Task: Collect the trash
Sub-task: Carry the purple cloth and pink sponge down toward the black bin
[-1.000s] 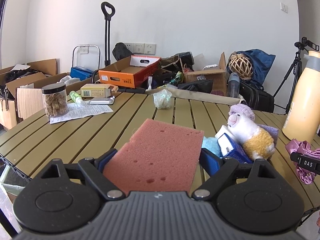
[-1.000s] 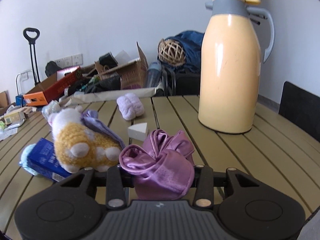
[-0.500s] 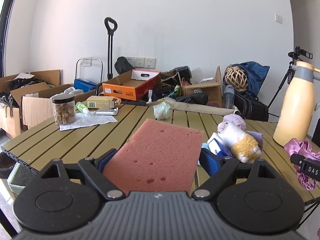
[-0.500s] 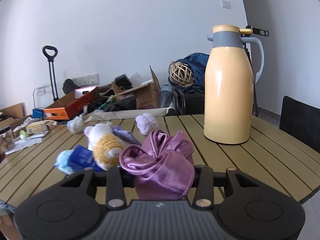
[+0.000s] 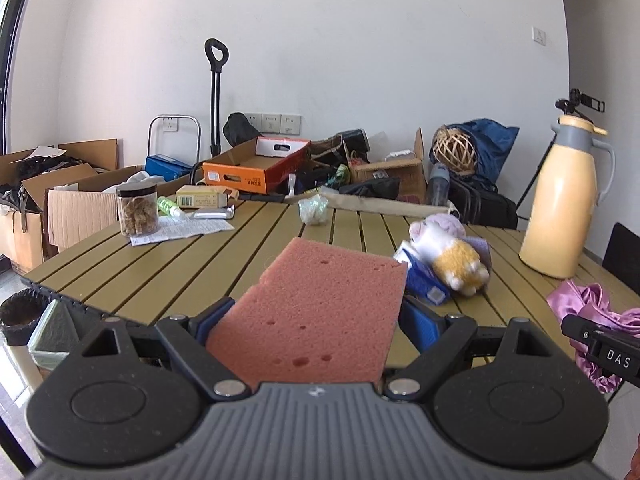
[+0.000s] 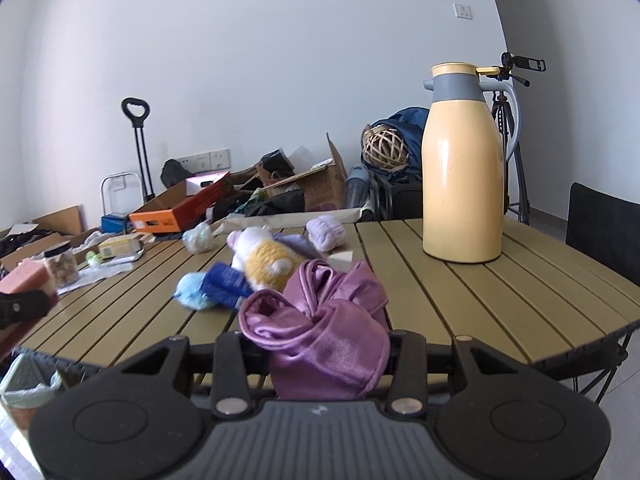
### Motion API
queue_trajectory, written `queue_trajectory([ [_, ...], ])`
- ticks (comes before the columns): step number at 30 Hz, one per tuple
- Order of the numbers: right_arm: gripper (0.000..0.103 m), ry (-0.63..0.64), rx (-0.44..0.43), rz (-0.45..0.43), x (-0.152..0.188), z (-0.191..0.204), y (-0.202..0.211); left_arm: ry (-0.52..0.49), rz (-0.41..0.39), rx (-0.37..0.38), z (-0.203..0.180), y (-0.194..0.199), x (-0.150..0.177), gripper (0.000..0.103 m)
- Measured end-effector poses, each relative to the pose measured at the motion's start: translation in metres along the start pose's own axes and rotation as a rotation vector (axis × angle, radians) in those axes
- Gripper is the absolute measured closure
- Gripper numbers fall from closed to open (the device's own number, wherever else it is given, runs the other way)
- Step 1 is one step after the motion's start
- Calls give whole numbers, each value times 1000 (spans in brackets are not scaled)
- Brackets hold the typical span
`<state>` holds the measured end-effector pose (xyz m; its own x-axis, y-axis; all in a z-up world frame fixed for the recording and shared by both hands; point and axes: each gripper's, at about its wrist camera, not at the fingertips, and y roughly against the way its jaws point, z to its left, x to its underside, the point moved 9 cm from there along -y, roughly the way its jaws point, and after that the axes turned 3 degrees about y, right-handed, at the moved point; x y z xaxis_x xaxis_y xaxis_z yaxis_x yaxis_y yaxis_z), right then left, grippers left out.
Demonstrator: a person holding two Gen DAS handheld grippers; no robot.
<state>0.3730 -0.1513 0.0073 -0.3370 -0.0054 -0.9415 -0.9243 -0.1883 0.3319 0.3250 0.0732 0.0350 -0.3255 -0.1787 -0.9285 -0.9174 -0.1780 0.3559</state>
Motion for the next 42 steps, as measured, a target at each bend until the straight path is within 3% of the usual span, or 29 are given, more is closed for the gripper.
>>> queue_trajectory([
  [15, 63, 69, -64, 149, 72, 20, 43, -97, 101, -8, 6, 30, 60, 14],
  [32, 64, 109, -75, 470, 183, 21, 32, -151, 355, -57, 37, 3, 171, 14],
  [42, 64, 122, -47, 578, 221, 13, 15, -161, 468, -93, 51, -21, 209, 14],
])
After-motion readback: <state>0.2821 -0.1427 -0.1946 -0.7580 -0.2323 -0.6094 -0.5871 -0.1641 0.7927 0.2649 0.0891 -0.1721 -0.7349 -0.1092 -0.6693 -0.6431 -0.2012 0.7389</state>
